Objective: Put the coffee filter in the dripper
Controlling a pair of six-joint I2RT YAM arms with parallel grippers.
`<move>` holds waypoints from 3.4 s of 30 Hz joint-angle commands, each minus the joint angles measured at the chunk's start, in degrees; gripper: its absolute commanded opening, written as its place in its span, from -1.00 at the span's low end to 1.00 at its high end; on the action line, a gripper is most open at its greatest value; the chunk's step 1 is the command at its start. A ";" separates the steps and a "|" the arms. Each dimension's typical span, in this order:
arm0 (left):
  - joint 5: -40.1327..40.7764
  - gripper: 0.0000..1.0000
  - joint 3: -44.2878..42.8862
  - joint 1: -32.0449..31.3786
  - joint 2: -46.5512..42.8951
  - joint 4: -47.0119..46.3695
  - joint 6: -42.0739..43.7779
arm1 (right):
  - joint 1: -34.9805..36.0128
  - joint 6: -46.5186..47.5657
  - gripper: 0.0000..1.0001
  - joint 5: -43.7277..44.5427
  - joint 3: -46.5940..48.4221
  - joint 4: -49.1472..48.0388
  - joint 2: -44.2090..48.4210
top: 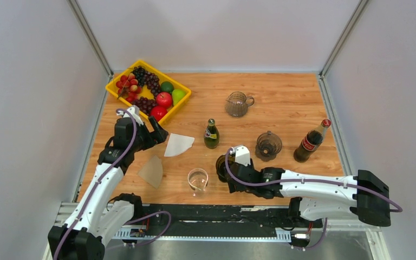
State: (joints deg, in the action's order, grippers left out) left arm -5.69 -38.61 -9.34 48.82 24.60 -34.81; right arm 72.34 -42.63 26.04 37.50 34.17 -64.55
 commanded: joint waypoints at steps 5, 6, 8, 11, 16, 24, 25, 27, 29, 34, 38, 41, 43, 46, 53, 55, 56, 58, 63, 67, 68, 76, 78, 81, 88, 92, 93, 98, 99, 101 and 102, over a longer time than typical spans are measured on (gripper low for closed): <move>0.04 1.00 0.28 -0.03 0.05 -1.85 -0.05 | 0.53 -0.83 -0.03 1.16 -1.36 -6.98 -1.82; 0.06 1.00 0.27 0.00 0.05 -1.84 -0.07 | 0.53 -0.80 -0.07 1.20 -1.44 -7.22 -1.99; 0.07 1.00 0.21 -0.02 0.05 -1.85 -0.05 | 0.61 -0.63 -0.16 1.12 -1.54 -7.51 -2.18; 0.13 1.00 0.28 -0.04 0.01 -1.88 0.00 | 0.61 -0.51 -0.35 1.19 -1.55 -7.80 -2.08; 0.22 1.00 0.26 0.01 0.07 -1.79 0.00 | 0.60 0.03 -0.58 1.39 -1.61 -7.88 -1.57; 0.02 1.00 0.18 0.02 0.05 -1.97 0.00 | 0.61 2.07 -1.00 2.77 -0.95 -7.16 2.01; -0.05 1.00 0.26 -0.02 0.12 -1.99 0.00 | 0.60 2.15 -1.00 3.38 -0.61 -6.61 2.85; -0.43 1.00 0.28 -0.02 0.15 -2.28 0.07 | 0.61 2.51 -1.00 5.09 0.24 -4.98 4.28; -0.77 1.00 0.31 0.00 0.12 -2.52 0.05 | 0.61 3.01 -1.00 7.32 1.11 -3.59 5.81; -1.30 1.00 0.28 0.03 0.08 -2.64 0.01 | -0.11 6.78 -1.00 11.39 4.90 -0.52 8.20; -1.86 1.00 0.50 0.02 -0.03 -2.97 0.07 | -4.51 10.38 -1.00 10.77 9.67 0.69 8.22; -2.87 1.00 0.53 -0.10 0.09 -3.50 0.02 | -10.39 13.26 -1.00 8.76 13.99 0.63 6.98; -3.06 1.00 0.57 -0.12 0.05 -3.63 -0.09 | -15.05 14.80 -1.00 6.31 16.98 0.48 5.23; -2.77 1.00 0.66 -0.09 0.43 -4.05 -0.43 | -21.31 17.34 -1.00 3.65 21.81 -0.43 1.82; -2.49 1.00 0.36 -0.65 2.62 -4.42 -0.83 | -33.48 25.27 -1.00 -4.39 33.63 -2.07 -11.01; -2.56 1.00 0.11 -0.74 3.31 -4.39 -0.66 | -37.16 27.15 -1.00 -5.84 37.28 -2.34 -14.83; -2.61 1.00 0.11 -0.79 3.40 -4.39 -0.63 | -38.12 28.07 -1.00 -6.39 39.24 -2.35 -16.74; -2.62 1.00 0.21 -0.84 3.51 -4.34 -0.46 | -39.90 29.90 -1.00 -8.05 42.59 -2.58 -20.23; -2.33 1.00 0.51 -0.99 3.77 -4.09 -0.40 | -43.97 32.51 -1.00 -15.15 49.14 -2.92 -28.01; -1.89 1.00 0.55 -0.95 4.06 -3.77 -0.31 | -45.36 34.53 -1.00 -17.71 52.10 -3.11 -32.07; -1.79 1.00 0.55 -1.01 4.08 -3.68 -0.33 | -45.77 34.74 -1.00 -18.65 52.66 -3.10 -32.83; -1.45 1.00 0.53 -0.99 4.31 -3.33 -0.35 | -47.20 35.89 -0.95 -19.28 54.33 -3.14 -35.47; -1.43 1.00 0.53 -0.99 4.44 -3.21 -0.35 | -47.57 36.19 -0.95 -19.34 54.72 -3.15 -36.28; -1.35 1.00 0.60 -1.04 4.44 -3.04 -0.37 | -47.95 36.19 -0.95 -19.92 55.19 -3.20 -37.66; -1.00 1.00 0.66 -0.99 4.03 -2.57 -0.49 | -48.24 36.49 -0.93 -20.27 55.86 -3.23 -39.34; -0.90 1.00 0.81 -0.97 3.94 -2.59 -0.52 | -48.34 36.57 -0.89 -20.47 55.87 -3.24 -39.72; -0.86 1.00 0.77 -0.99 3.97 -2.56 -0.52 | -48.34 36.51 -0.88 -20.45 55.91 -3.21 -39.89; -0.73 1.00 0.75 -1.01 4.09 -2.37 -0.60 | -48.31 36.73 -0.83 -19.35 56.13 -3.23 -40.48; -0.73 1.00 0.73 -1.09 4.02 -2.32 -0.56 | -48.34 36.74 -0.80 -19.28 56.14 -3.24 -40.61; -0.74 1.00 0.77 -1.06 3.96 -2.22 -0.60 | -48.34 36.61 -0.76 -19.40 56.19 -3.20 -40.65; -0.68 1.00 0.80 -0.99 3.94 -2.17 -0.65 | -48.36 36.69 -0.74 -19.47 56.13 -3.17 -40.65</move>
State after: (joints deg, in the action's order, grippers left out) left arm -6.94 -38.06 -10.15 53.25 22.37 -34.85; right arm 24.23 -6.87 6.11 90.83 33.58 -104.88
